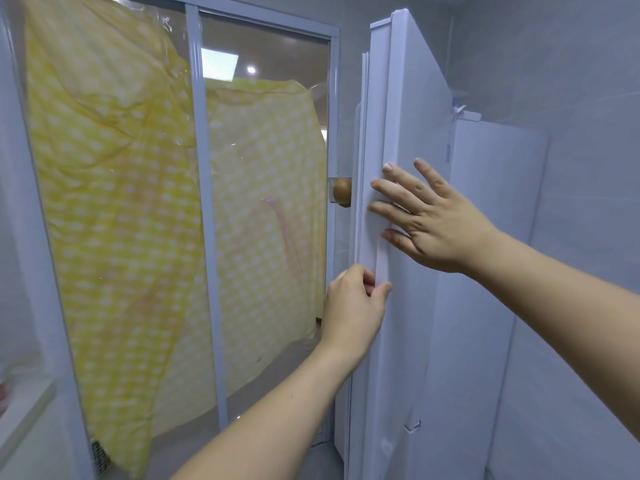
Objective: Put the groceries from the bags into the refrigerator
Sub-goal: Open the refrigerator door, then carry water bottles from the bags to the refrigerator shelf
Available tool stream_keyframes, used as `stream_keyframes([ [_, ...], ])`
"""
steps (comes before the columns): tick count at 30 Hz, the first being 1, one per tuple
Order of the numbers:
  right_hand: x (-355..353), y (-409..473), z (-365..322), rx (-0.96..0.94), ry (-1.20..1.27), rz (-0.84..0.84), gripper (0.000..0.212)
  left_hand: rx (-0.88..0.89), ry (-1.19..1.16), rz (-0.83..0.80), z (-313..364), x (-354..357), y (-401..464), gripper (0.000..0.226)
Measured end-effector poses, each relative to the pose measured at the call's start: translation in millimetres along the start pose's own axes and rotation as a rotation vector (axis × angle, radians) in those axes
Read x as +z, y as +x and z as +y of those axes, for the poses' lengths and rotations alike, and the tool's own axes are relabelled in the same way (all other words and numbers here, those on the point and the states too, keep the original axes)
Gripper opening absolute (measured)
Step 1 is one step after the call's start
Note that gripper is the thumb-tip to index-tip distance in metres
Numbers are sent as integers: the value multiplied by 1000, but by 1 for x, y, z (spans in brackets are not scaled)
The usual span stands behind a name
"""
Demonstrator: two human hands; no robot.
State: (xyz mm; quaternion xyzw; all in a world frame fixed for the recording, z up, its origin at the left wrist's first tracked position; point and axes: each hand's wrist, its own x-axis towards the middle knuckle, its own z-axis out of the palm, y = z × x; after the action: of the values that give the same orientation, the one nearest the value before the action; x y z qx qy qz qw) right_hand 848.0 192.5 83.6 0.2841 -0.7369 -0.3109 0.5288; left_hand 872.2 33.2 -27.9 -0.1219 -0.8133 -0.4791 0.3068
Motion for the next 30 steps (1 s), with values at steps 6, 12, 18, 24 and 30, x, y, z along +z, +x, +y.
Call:
stream_keyframes([
  [6,-11,2,-5,19,18,-44,57,32,26,4,0,-3,-3,13],
  [12,-22,28,-21,-8,95,-33,64,117,120,102,-32,-48,15,39],
  [18,-17,69,-52,47,205,-99,67,175,396,87,-68,-107,43,51],
  [24,-4,128,-100,126,403,-181,75,232,672,115,-107,-169,63,58],
  [30,2,204,-166,202,585,-294,66,154,881,151,-156,-255,71,59],
])
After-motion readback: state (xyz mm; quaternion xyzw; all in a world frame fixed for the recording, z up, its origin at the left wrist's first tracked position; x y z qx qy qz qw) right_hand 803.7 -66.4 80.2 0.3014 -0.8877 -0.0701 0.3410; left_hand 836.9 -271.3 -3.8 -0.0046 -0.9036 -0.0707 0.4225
